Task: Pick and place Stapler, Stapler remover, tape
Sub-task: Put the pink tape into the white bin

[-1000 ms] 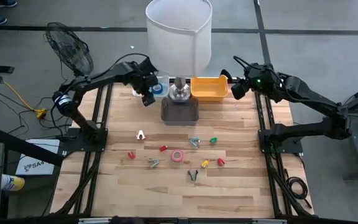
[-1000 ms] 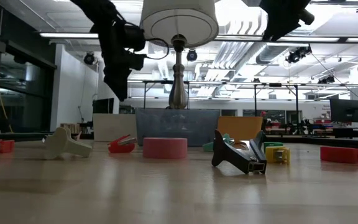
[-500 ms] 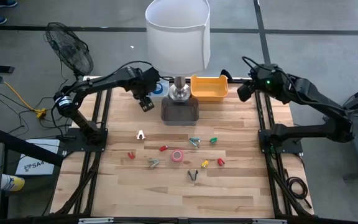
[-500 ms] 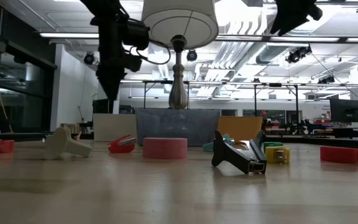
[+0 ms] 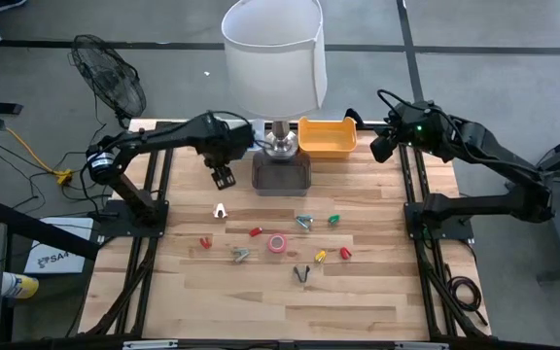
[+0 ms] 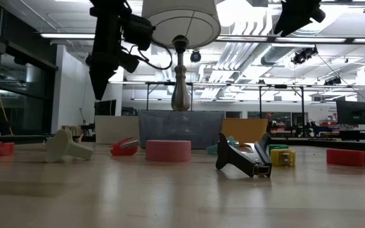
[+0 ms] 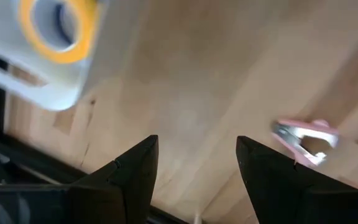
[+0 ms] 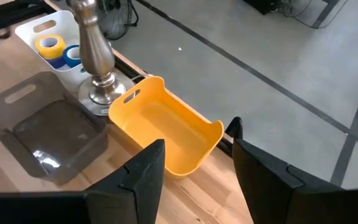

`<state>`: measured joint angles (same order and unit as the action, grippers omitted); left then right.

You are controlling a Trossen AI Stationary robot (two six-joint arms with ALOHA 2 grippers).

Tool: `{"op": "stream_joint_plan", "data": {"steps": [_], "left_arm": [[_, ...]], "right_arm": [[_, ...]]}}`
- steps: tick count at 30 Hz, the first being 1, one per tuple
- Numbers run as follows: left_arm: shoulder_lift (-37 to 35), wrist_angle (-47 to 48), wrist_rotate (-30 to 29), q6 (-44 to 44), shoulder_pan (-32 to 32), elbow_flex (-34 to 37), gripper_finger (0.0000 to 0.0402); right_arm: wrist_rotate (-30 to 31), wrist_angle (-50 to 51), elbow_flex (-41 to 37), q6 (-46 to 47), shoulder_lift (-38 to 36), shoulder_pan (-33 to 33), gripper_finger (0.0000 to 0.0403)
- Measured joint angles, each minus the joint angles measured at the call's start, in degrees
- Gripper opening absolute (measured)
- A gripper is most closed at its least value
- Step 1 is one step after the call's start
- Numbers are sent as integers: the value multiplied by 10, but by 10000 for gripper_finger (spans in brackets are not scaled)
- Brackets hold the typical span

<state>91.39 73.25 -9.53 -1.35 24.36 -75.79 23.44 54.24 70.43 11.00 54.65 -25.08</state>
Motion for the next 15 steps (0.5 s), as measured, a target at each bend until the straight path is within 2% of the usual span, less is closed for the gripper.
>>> {"op": "stream_joint_plan", "data": {"steps": [7,15], "left_arm": [[0,-15,33,56,-89,0,213],[1,-175,118,206,-179,0,213]], "right_arm": [[-29,0,0,-21,0,0,181],[-51,0,0,-56,0,0,181]]}}
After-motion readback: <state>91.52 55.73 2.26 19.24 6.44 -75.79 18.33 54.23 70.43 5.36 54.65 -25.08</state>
